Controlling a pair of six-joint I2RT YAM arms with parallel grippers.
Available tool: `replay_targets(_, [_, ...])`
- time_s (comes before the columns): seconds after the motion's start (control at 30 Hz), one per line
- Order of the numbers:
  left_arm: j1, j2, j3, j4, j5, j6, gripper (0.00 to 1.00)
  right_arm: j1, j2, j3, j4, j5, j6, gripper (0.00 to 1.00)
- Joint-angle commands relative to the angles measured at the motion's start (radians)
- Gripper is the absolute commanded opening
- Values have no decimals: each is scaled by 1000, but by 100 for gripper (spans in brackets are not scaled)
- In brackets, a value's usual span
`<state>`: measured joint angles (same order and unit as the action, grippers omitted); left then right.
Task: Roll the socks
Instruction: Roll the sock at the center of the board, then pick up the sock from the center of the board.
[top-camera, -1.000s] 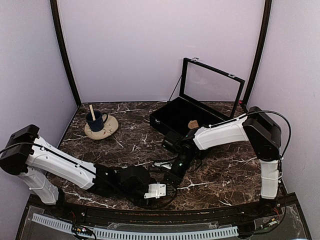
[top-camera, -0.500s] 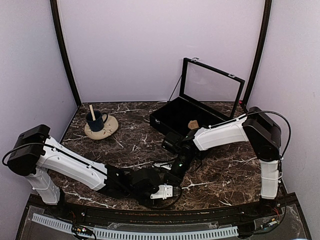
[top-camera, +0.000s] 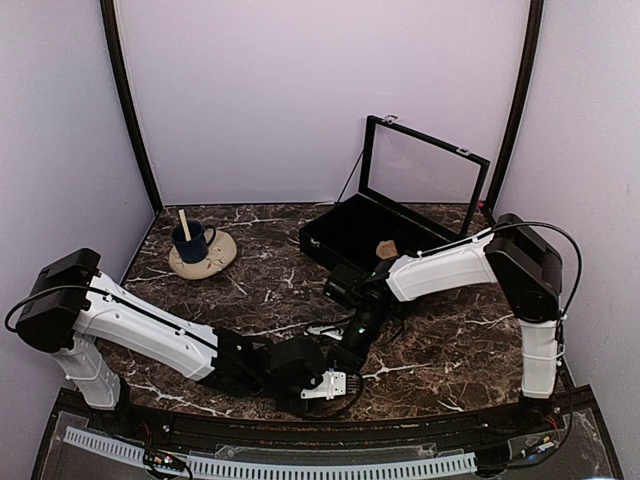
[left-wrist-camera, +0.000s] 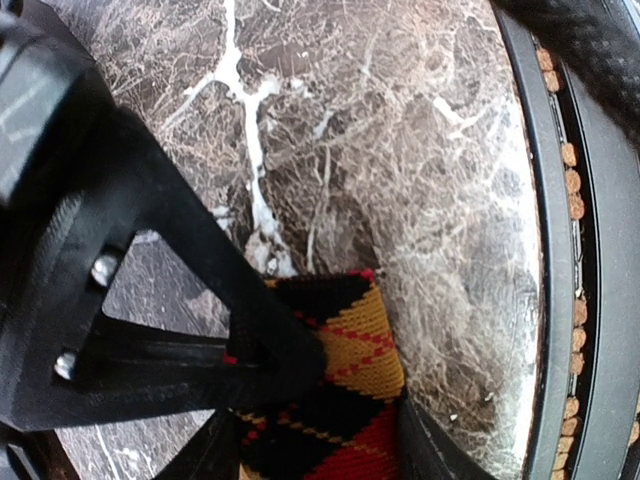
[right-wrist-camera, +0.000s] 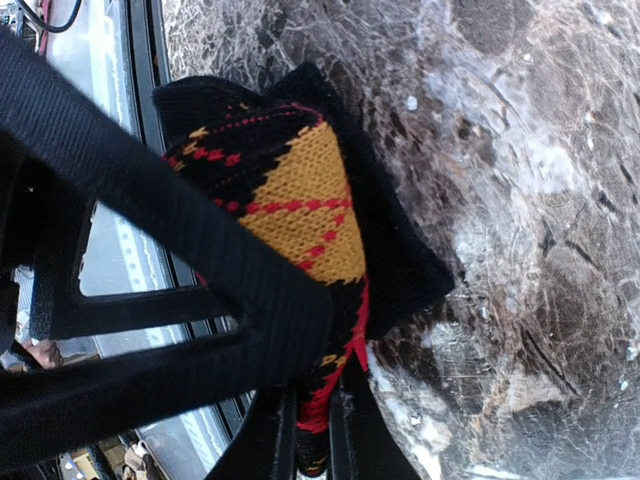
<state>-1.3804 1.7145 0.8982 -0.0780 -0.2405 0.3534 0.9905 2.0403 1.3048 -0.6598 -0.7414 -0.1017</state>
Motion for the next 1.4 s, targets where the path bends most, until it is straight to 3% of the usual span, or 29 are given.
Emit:
replay_targets(0.0, [-6,-6,9,-118,0,-24,55,11,23,7,-51,13,-25,0])
replay_targets(0.43, [-7,3,-9,-102,33,12,54,11,63,62,-82,4,-35,0])
replay_targets(0.93, [17,90,-9,-53,97,12,23,11,77,71,-89,-39,-21,0])
replay_targets(1.1, [50,113,2,-62,158,-29,0,10,65,51,-81,-38,-11,9])
replay_targets(1.23, [88,92,-19,-41,202,-89,0,0,33,17,-55,-33,8,25])
replay_targets(1.37, [105,67,-42,-40,216,-124,0,-27,-6,-10,-28,-43,25,31])
